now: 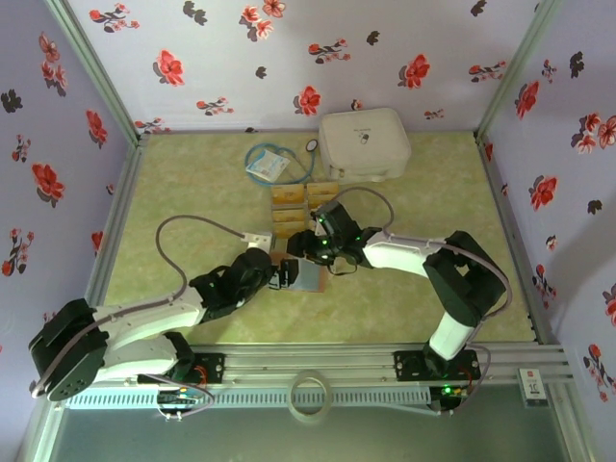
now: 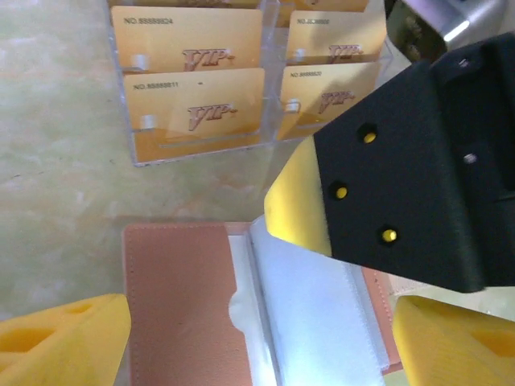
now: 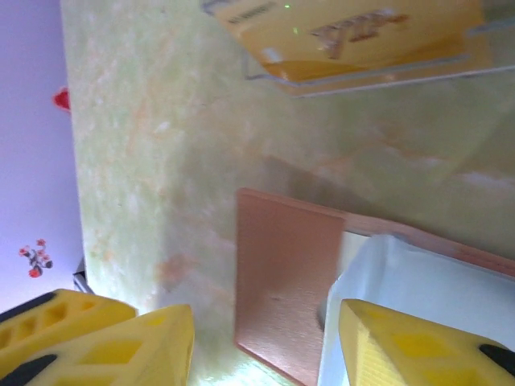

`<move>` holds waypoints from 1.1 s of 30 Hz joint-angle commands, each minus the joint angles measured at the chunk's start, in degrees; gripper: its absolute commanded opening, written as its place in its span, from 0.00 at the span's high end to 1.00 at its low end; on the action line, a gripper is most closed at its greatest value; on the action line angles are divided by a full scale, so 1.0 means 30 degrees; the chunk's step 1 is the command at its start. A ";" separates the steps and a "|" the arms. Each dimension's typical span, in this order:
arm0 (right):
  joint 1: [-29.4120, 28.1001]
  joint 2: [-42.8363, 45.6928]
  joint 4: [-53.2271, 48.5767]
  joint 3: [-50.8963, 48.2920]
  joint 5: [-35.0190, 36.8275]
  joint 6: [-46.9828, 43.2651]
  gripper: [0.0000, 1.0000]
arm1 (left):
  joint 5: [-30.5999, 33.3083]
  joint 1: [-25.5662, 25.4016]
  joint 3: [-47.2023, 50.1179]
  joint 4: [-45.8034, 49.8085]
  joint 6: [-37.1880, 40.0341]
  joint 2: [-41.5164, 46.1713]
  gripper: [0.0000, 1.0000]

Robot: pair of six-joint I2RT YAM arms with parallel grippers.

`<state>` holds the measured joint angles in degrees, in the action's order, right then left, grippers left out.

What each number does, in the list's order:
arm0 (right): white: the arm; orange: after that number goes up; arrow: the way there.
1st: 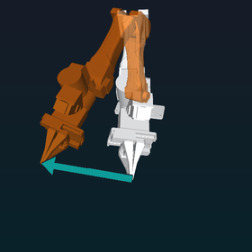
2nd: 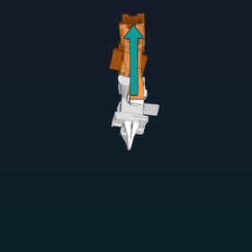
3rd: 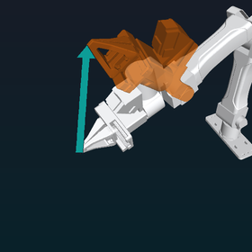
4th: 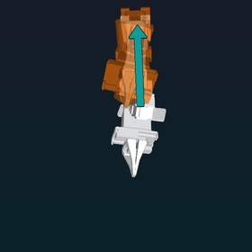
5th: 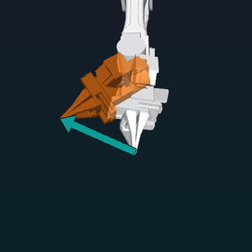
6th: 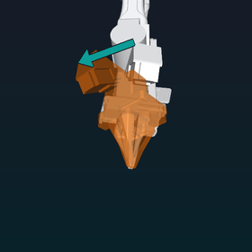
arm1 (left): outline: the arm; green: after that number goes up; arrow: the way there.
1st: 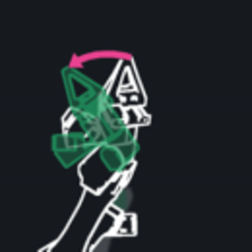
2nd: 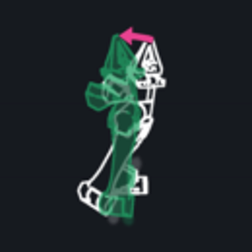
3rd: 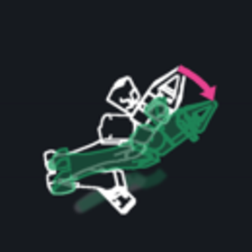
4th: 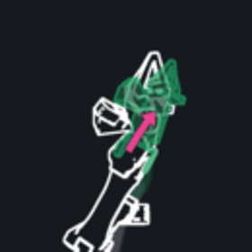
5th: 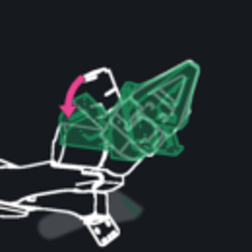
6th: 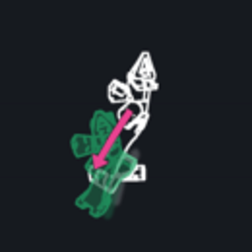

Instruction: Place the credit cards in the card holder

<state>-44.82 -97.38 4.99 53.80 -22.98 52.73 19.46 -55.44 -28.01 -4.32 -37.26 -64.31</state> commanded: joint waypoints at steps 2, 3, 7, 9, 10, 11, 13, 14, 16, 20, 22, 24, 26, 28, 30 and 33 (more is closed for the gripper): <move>-0.0550 -0.1125 0.0327 0.1418 -0.0018 0.0584 0.49 | 0.0828 0.0362 0.0771 0.0456 -0.0527 0.1134 0.14; -0.0662 -0.1429 0.0342 0.1628 0.0059 0.0638 0.49 | 0.0887 0.0396 0.0860 0.0532 -0.0538 0.1363 0.14; -0.0964 -0.2785 0.0744 0.2381 0.0219 0.0993 0.49 | 0.1242 0.0514 0.1275 0.1015 -0.0539 0.2520 0.14; -0.1034 -0.3413 0.0851 0.2767 0.0242 0.1128 0.49 | 0.1362 0.0576 0.1419 0.1282 -0.0571 0.2954 0.14; -0.1031 -0.3702 0.0952 0.2938 0.0224 0.1172 0.49 | 0.1364 0.0608 0.1467 0.1428 -0.0588 0.3132 0.14; -0.1028 -0.3955 0.0999 0.3110 0.0124 0.1202 0.49 | 0.1364 0.0653 0.1513 0.1489 -0.0587 0.3255 0.14; -0.1033 -0.4311 0.1001 0.3477 -0.0106 0.1214 0.49 | 0.1364 0.0694 0.1587 0.1676 -0.0589 0.3370 0.14; -0.1030 -0.4367 0.0958 0.3588 -0.0231 0.1137 0.49 | 0.1364 0.0719 0.1629 0.1719 -0.0586 0.3343 0.14; -0.1035 -0.4185 0.0735 0.3771 -0.0340 0.0934 0.49 | 0.1364 0.0770 0.1704 0.1761 -0.0613 0.3258 0.14; -0.0917 -0.2851 -0.0225 0.3753 -0.0111 0.0277 0.49 | 0.1364 0.0895 0.1778 0.1633 -0.0588 0.2753 0.14; -0.0763 -0.2019 -0.0962 0.3558 0.0293 -0.0163 0.49 | 0.1364 0.0928 0.1750 0.1517 -0.0542 0.2362 0.14; -0.0543 -0.1026 -0.1889 0.3207 0.0820 -0.0652 0.49 | 0.1386 0.0975 0.1723 0.1395 -0.0526 0.1928 0.14; -0.0227 0.0074 -0.2993 0.2617 0.1486 -0.1245 0.49 | 0.1335 0.1070 0.1581 0.1344 -0.0482 0.1336 0.14; 0.0019 0.1116 -0.4229 0.1991 0.2273 -0.1882 0.48 | 0.1221 0.1136 0.1261 0.1419 -0.0415 0.0575 0.13; 0.0257 0.2130 -0.5524 0.1384 0.3152 -0.2522 0.48 | 0.1179 0.1204 0.0759 0.1728 -0.0354 -0.0295 0.13; 0.0407 0.3471 -0.7488 0.0508 0.4910 -0.3555 0.48 | 0.1151 0.1280 -0.0107 0.2328 -0.0282 -0.1698 0.12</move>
<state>-44.01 -89.21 -8.01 57.95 -14.94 46.85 22.04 -52.21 -25.17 0.93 -38.59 -66.89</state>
